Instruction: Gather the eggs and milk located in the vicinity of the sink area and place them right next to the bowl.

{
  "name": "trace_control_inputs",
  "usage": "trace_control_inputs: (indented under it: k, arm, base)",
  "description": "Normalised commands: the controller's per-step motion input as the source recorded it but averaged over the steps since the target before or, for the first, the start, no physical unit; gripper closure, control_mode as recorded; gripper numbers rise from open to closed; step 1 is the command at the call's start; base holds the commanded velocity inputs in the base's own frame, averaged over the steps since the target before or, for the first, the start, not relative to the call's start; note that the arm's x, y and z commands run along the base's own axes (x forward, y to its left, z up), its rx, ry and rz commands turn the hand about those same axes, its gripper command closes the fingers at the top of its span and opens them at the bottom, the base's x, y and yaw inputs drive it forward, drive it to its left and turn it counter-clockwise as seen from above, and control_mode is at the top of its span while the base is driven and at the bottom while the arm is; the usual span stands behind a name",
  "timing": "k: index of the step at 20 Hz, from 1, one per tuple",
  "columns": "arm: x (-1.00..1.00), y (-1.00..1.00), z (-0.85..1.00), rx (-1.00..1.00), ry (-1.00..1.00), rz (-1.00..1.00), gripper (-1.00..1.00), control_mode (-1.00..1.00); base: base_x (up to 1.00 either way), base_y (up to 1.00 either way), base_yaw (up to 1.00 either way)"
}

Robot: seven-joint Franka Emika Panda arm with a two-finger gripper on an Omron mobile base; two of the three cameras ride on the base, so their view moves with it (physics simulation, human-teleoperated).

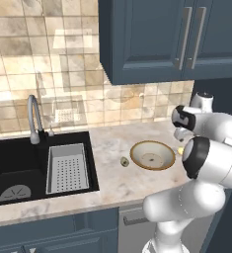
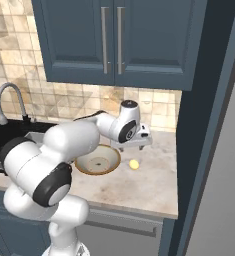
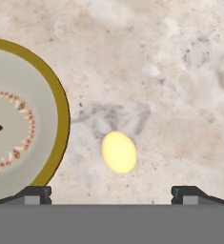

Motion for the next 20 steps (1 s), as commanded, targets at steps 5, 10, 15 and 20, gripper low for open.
trace_control_inputs:
  k: [5,10,15,20]
  arm:
    - [0.00,-0.03,-0.28,-0.03,0.06,0.00,-1.00,-1.00]
    - [0.00,0.00,-0.21,-0.01,0.05,0.00,-1.00,-1.00]
    - [0.00,-0.06,-0.16,0.00,0.01,0.00,-1.00,-1.00]
    - [0.01,-0.01,-0.14,0.00,0.00,0.02,-1.00,-1.00]
  base:
    - [0.00,0.00,0.00]
    - [0.00,0.00,0.00]
    - [0.00,0.00,0.00]
    - [0.00,0.00,0.00]
